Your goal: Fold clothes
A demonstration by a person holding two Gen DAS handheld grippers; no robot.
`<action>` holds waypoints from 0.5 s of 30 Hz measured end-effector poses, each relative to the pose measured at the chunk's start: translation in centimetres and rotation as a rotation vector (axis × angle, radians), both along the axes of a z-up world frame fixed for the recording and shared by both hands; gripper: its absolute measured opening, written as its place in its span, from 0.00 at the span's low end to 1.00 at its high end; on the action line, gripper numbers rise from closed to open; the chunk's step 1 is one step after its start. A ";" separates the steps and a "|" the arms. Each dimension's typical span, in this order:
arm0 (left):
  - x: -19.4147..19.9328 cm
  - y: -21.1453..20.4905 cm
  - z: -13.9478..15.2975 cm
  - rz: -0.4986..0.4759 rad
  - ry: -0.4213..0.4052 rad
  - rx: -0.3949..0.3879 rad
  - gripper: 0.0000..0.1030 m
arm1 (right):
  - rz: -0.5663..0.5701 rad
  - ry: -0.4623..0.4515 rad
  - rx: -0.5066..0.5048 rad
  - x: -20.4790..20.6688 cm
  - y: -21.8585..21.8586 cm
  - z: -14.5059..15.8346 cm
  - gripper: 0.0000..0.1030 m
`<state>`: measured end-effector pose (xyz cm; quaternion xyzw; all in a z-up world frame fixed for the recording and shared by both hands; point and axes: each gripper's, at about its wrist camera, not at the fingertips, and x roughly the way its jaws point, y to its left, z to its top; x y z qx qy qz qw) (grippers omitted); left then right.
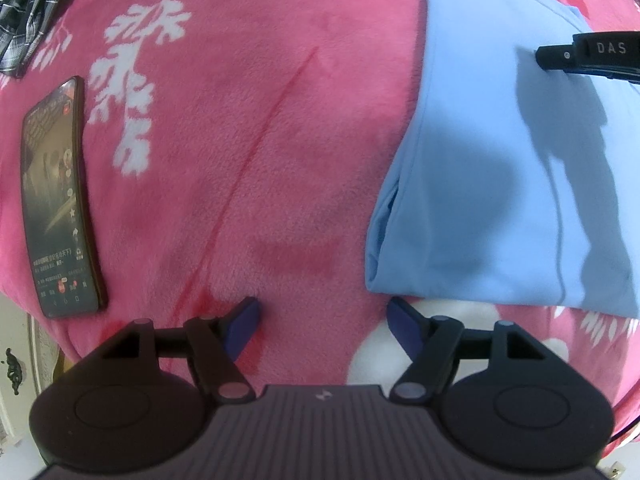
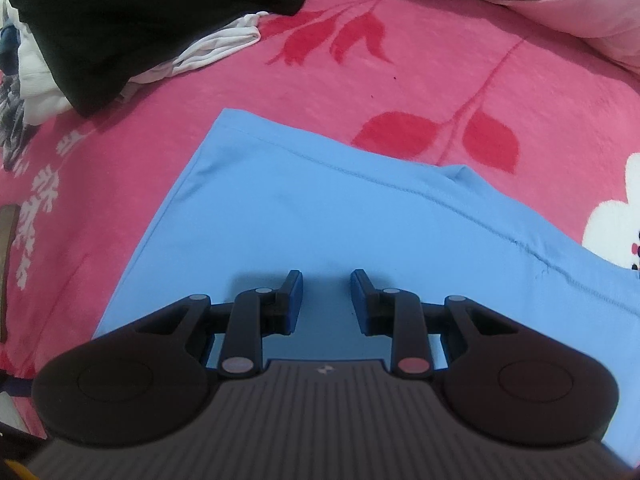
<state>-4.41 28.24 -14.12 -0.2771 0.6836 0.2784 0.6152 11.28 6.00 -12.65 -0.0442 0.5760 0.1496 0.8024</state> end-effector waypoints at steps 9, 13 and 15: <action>-0.2 0.0 -0.2 0.016 0.000 -0.001 0.72 | -0.005 0.002 0.000 0.0 0.0 -0.1 0.25; -0.2 0.0 -0.3 0.023 0.001 -0.001 0.72 | -0.007 0.002 0.000 0.1 0.0 -0.1 0.25; -0.2 0.0 -0.3 0.026 0.002 -0.002 0.72 | -0.007 0.002 0.000 0.1 0.0 -0.1 0.25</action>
